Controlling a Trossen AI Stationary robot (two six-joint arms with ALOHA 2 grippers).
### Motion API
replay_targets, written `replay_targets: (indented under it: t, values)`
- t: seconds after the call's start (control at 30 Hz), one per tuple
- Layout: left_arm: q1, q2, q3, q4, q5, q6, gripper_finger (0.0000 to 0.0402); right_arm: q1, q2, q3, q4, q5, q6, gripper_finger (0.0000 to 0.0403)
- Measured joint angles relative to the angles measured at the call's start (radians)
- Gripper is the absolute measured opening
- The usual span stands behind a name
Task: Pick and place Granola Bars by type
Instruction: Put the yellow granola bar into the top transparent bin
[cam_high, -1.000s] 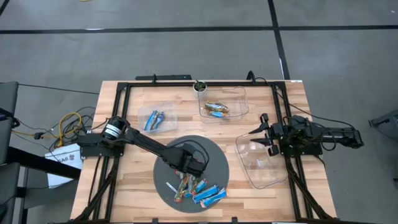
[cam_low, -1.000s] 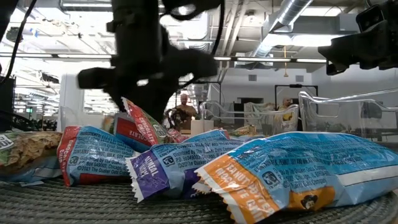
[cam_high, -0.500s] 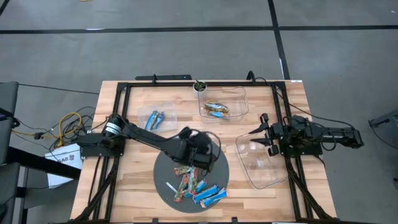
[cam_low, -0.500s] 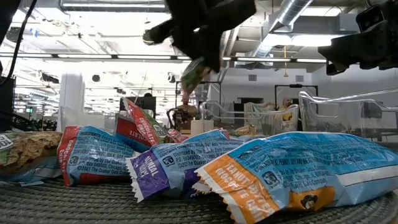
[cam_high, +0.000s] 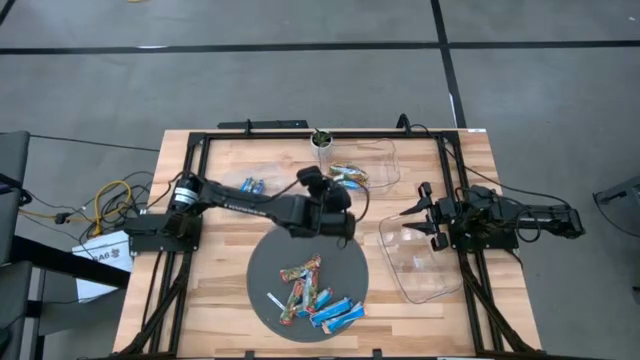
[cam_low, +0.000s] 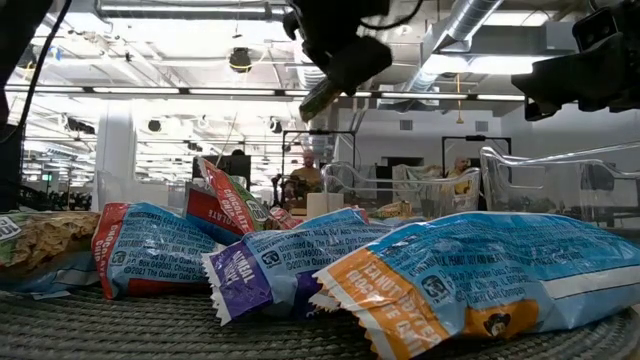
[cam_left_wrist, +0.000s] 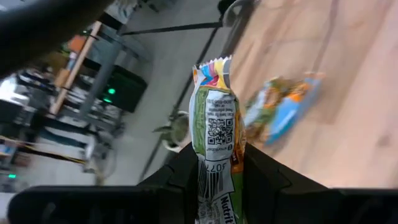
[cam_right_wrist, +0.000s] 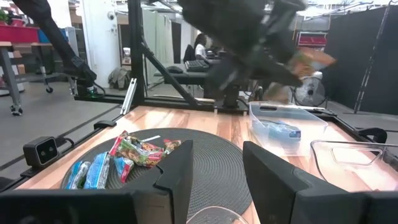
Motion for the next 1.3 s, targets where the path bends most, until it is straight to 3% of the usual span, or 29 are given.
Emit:
replay_targets:
  t: [0.4,0.6,0.87,1.13,1.3]
  values:
    - [0.073,0.0,0.0,0.007,-0.028,0.091,0.0084,0.0,0.0,0.0,0.0,0.0,0.0,0.0133]
    - [0.095,0.011,-0.001,0.153,-0.014,0.361,0.0084,0.0,0.0,0.0,0.0,0.0,0.0,0.0134]
    - [0.148,0.011,-0.076,0.506,0.271,0.826,0.0084,0.0,0.0,0.0,0.0,0.0,0.0,0.0134]
    - [0.23,0.011,-0.093,0.476,0.556,1.082,0.0084,0.0,0.0,0.0,0.0,0.0,0.0,0.0134]
    - [0.267,0.011,-0.094,0.446,0.663,1.158,0.0084,0.0,0.0,0.0,0.0,0.0,0.0,0.0133]
